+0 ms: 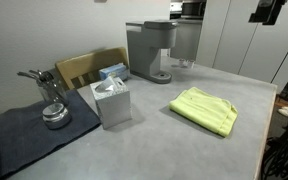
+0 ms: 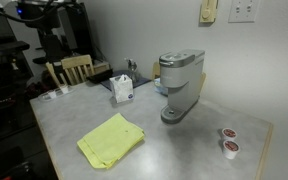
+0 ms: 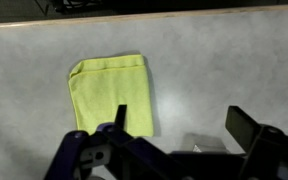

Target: Unfold the towel once

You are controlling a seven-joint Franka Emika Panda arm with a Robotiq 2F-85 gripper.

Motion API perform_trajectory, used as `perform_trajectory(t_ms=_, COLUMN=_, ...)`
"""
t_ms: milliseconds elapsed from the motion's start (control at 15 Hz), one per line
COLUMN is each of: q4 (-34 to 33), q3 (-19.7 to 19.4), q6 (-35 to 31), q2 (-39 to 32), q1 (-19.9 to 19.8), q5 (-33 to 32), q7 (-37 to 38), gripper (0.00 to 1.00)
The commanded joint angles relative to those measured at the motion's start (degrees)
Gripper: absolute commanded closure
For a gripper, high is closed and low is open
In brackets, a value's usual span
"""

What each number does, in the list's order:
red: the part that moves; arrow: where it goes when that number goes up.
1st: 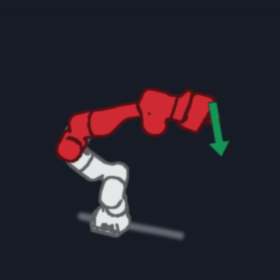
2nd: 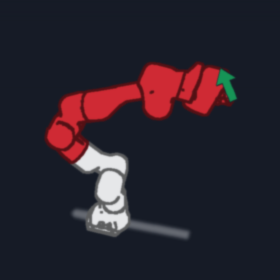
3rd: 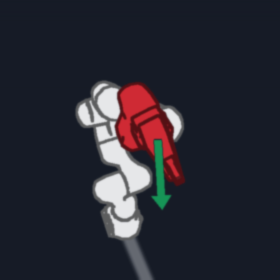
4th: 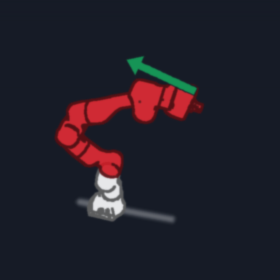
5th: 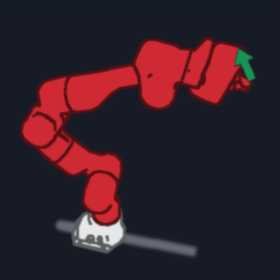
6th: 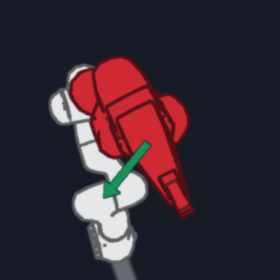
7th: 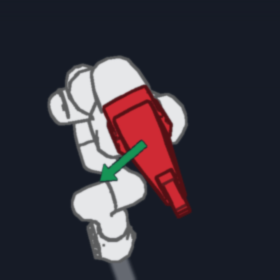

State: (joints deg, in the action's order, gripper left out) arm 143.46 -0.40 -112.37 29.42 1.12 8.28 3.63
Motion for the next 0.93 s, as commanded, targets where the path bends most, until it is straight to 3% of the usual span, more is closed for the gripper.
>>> perform_trajectory(t_ms=0, q4=-0.10, q3=0.27, q6=0.14, q2=-0.02, q1=-0.32, q5=0.12, q7=-0.13, gripper=0.00)
perform_trajectory(t_ms=867, q4=4.65, q3=0.01, q6=-17.51, q2=-0.57, q1=-2.05, q5=-8.91, q7=-0.83, gripper=0.00)
